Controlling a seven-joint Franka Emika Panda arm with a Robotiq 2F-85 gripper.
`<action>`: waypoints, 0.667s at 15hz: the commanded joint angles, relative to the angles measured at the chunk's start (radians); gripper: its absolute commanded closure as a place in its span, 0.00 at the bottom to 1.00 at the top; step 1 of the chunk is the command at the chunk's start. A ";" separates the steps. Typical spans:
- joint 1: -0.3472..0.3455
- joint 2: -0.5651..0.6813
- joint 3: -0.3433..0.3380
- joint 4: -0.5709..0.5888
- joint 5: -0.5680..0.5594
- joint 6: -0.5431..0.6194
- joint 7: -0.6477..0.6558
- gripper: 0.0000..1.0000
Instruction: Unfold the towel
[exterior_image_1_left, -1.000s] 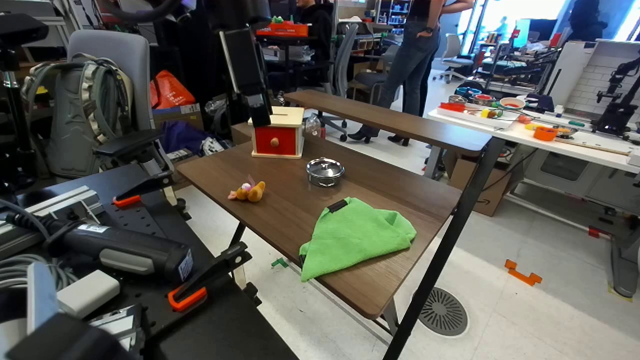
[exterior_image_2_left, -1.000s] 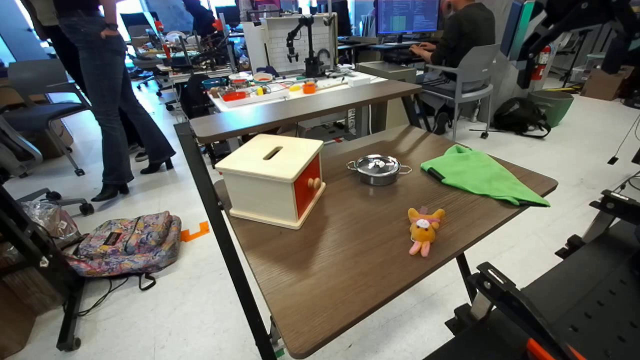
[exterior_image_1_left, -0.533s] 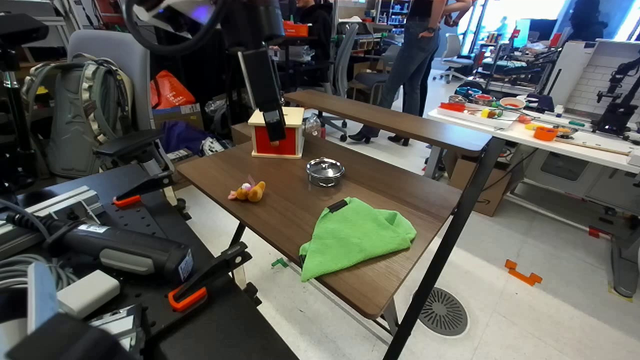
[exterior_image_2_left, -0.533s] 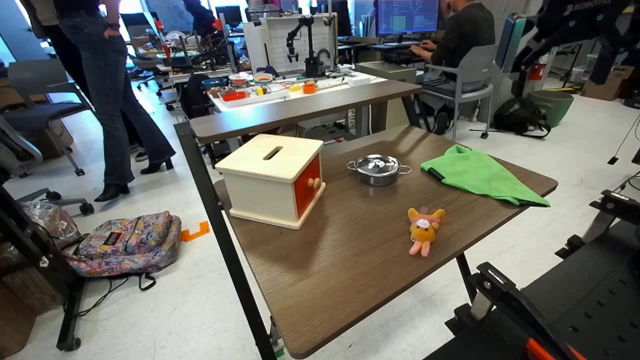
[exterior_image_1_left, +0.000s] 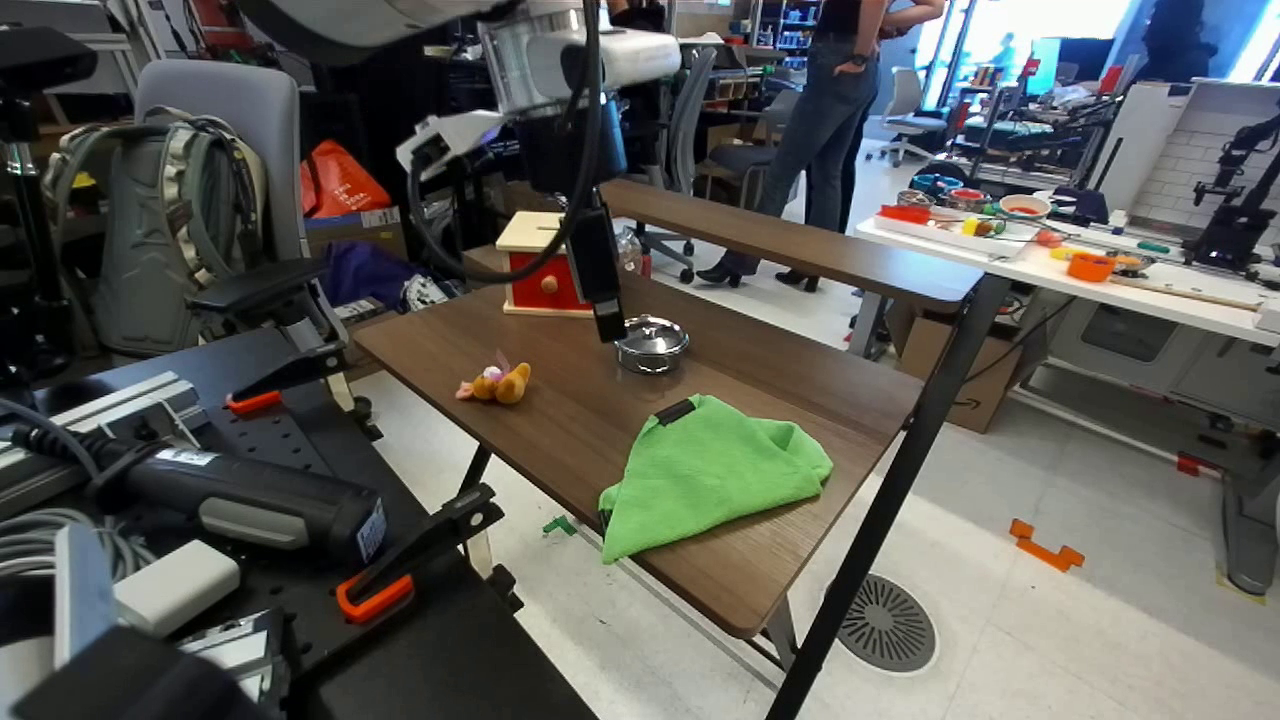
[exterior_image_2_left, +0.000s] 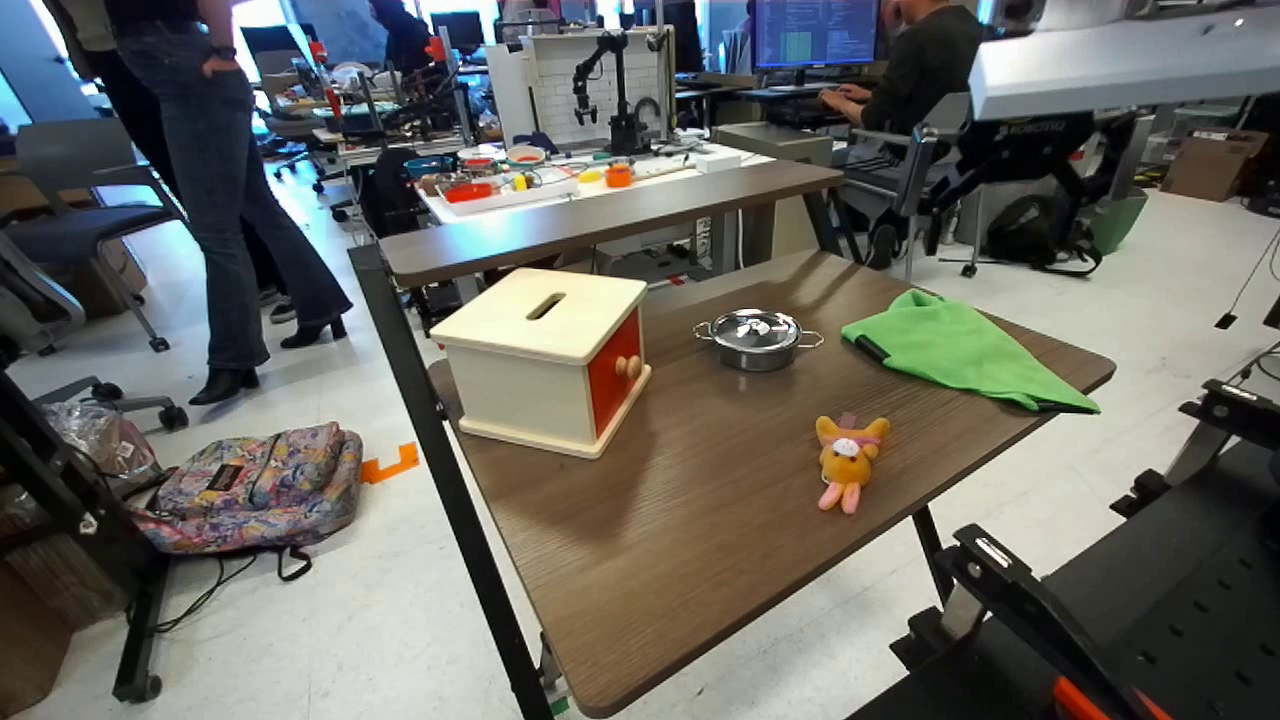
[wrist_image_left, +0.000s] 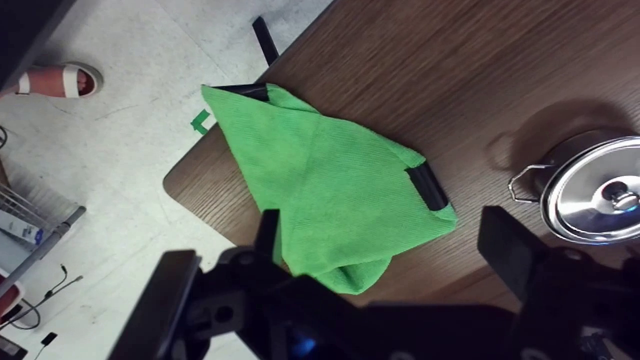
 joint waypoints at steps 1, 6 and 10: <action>0.091 0.150 -0.092 0.098 0.032 0.099 0.018 0.00; 0.133 0.278 -0.148 0.157 0.198 0.174 -0.066 0.00; 0.155 0.345 -0.167 0.191 0.319 0.182 -0.147 0.00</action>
